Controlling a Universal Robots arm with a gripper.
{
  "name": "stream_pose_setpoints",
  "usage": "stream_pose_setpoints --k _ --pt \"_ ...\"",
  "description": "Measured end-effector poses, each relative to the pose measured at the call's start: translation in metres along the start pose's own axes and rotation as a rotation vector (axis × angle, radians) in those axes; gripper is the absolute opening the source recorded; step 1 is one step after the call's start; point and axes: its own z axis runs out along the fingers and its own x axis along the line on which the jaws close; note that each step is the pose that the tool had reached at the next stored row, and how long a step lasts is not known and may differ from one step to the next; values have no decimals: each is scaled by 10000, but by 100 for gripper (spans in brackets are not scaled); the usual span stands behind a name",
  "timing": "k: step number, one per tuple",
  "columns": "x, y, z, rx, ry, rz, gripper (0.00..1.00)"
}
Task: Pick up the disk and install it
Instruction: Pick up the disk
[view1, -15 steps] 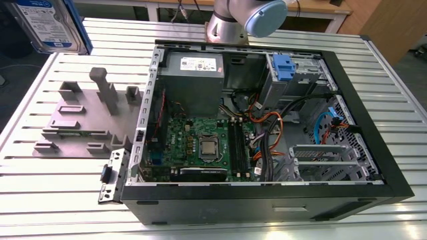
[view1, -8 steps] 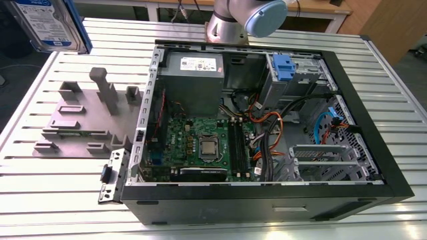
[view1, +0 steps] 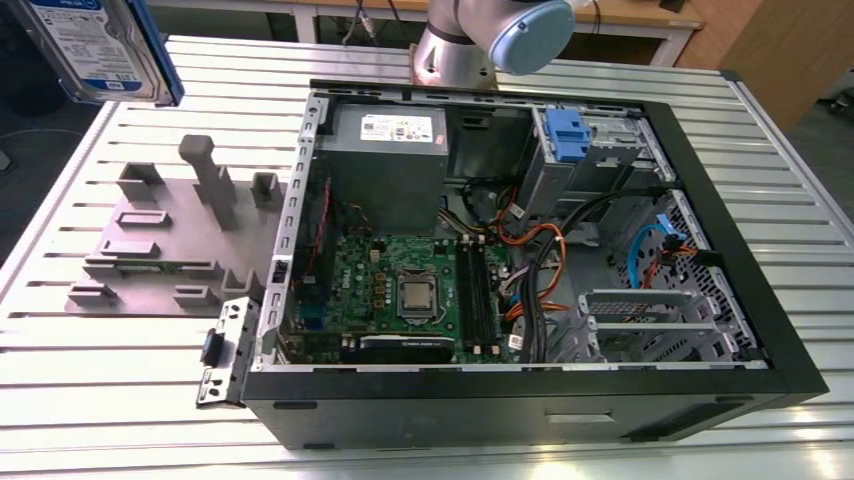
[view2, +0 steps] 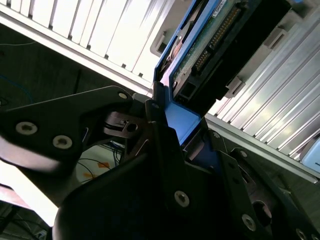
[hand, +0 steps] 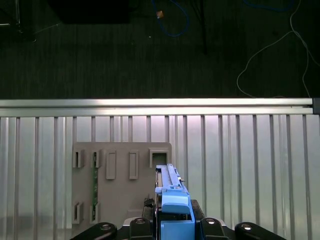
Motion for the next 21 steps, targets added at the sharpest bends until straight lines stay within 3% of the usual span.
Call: stream_pose_setpoints --k 21 --pt "-5 3 -81 0 0 0 36"
